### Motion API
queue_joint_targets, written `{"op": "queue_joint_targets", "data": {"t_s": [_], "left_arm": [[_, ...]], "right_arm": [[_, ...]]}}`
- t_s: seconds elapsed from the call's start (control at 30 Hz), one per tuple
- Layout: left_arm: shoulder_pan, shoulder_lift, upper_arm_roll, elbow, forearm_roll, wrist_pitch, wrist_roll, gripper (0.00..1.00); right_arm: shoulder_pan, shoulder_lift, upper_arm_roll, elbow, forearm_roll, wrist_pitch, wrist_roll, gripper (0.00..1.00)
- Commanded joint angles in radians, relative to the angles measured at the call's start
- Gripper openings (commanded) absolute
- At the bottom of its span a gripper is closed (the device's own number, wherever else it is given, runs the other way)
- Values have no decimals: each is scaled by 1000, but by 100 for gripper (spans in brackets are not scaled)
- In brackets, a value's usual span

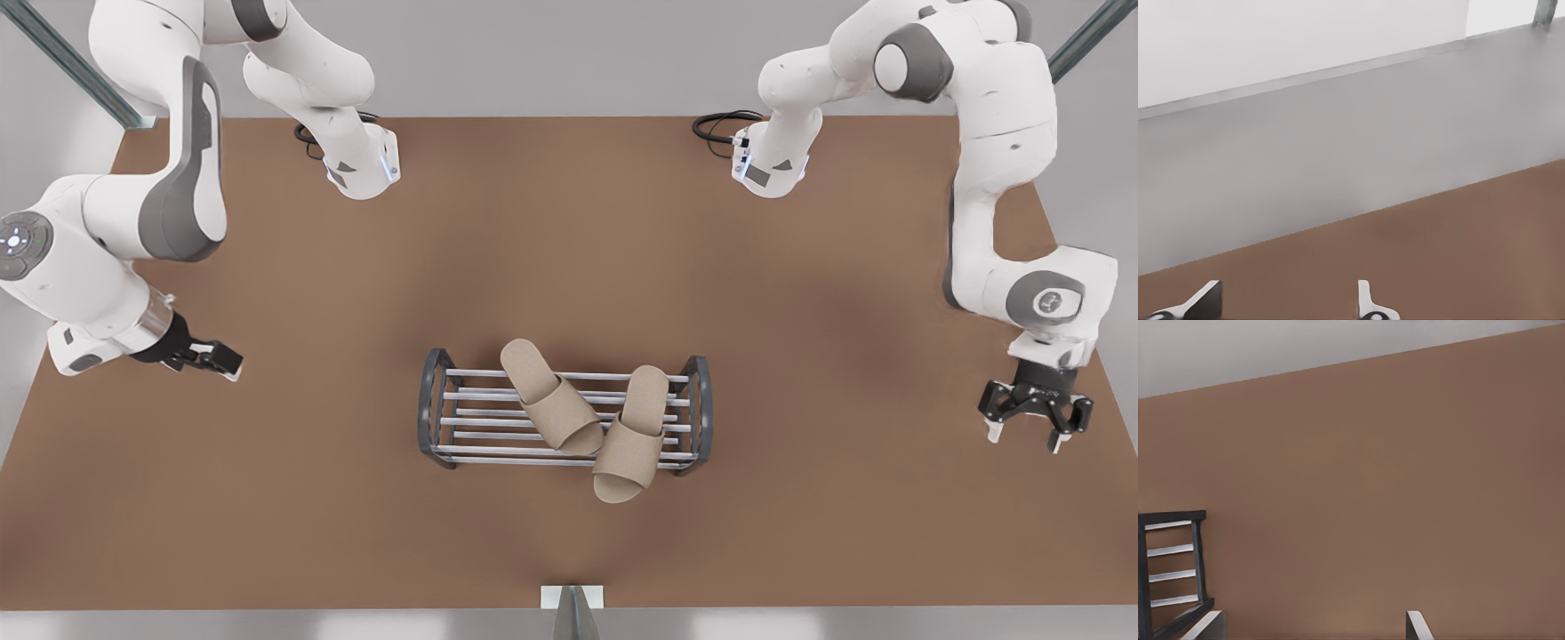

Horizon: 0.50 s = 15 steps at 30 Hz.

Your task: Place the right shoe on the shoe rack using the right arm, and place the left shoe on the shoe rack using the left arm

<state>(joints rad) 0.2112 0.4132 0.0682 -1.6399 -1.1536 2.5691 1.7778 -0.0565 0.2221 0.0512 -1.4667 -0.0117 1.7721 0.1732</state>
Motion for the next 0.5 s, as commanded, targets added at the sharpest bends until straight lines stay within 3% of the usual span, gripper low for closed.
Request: {"op": "queue_joint_targets", "data": {"t_s": [0.0,0.03,0.07,0.13,0.2,0.27,0.33,0.47], "left_arm": [[-24,-37,-116,186,979,-969,-2130,100],[-26,-60,-243,206,999,-984,-2417,100],[-117,-88,-249,262,1146,-1090,-2431,100],[-196,-88,-252,282,1324,-1302,-1838,100],[-228,-62,-238,371,1158,-1300,-1887,100],[-228,-22,-218,433,1195,-1448,-1953,100],[-317,-97,-214,292,1220,-1317,-1973,100],[-315,-65,-215,328,1212,-1327,-2002,100]], "right_arm": [[1,-4,1,2,4,-34,19,100],[1,-4,1,0,4,-39,19,100],[1,-4,1,-1,4,-39,19,100],[0,-4,1,-3,4,-39,19,100],[0,-3,-1,-4,4,-39,17,100],[0,-1,-1,-4,4,-39,17,100],[0,0,-1,-3,6,-39,12,100],[0,-1,-1,-7,6,-39,6,100]]}}
